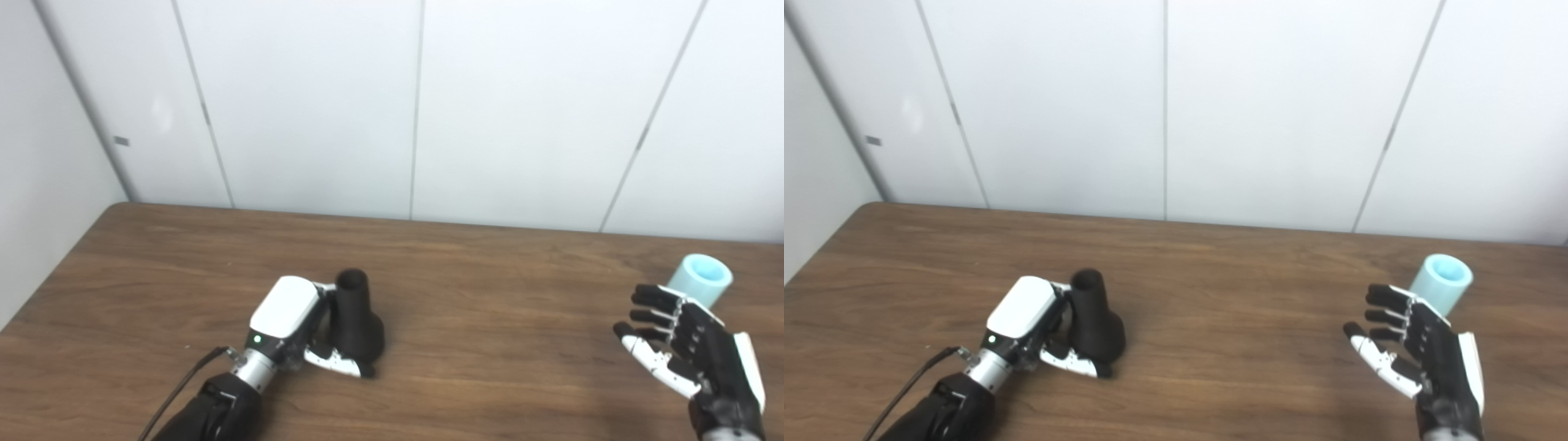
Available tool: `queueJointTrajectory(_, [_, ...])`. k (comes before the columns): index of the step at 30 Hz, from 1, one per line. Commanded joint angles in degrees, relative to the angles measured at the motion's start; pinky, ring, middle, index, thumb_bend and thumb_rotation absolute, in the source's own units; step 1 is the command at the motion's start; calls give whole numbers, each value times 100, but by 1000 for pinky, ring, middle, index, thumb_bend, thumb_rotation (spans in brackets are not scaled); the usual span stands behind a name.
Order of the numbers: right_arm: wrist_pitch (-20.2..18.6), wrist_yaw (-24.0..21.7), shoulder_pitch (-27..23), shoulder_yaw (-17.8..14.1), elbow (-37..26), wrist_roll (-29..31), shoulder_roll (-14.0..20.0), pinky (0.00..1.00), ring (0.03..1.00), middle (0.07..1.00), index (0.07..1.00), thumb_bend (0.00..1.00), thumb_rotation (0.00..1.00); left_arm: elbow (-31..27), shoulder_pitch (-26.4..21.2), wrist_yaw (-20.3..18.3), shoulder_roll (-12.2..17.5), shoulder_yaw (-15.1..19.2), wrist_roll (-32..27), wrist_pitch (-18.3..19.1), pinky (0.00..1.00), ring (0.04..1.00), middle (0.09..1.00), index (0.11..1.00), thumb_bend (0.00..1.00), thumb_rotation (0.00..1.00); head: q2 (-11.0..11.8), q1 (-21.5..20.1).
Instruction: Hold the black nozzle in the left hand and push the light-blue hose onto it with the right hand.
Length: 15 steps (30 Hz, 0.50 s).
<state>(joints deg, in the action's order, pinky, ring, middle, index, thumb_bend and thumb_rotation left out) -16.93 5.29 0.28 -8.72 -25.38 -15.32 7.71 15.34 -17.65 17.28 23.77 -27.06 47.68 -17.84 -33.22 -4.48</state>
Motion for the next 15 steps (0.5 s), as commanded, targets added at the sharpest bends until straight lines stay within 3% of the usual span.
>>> queueJointTrajectory(1, [336, 159, -300, 74, -166, -703, 363, 477, 603, 658, 643, 446, 0, 318, 332, 85, -252, -257, 88, -278, 63, 108, 163, 482, 519, 40, 13, -103])
queueJointTrajectory(4, [226, 88, -459, 182, -169, -1314, 685, 403, 546, 650, 647, 572, 0, 394, 306, 134, -294, -295, 234, -457, 68, 111, 165, 482, 518, 40, 51, -338])
queueJointTrajectory(6, [48, -28, -624, 161, -161, -1485, 897, 429, 571, 676, 672, 706, 5, 415, 285, 140, -343, -344, 368, -517, 70, 112, 166, 482, 519, 41, 80, -495])
queueJointTrajectory(8, [25, -3, -801, 46, -64, -1457, 965, 478, 610, 695, 694, 781, 23, 430, 268, 145, -409, -381, 410, -595, 73, 114, 168, 482, 519, 41, 98, -656])
queueJointTrajectory(11, [269, 307, -1000, -191, 243, -1318, 929, 565, 680, 725, 736, 895, 145, 455, 239, 213, -512, -426, 482, -752, 76, 120, 181, 481, 519, 40, 97, -862])
queueJointTrajectory(15, [976, 828, -1183, -558, 827, -894, 846, 618, 722, 749, 774, 925, 220, 480, 217, 261, -597, -507, 549, -867, 75, 121, 183, 481, 519, 41, 88, -943])
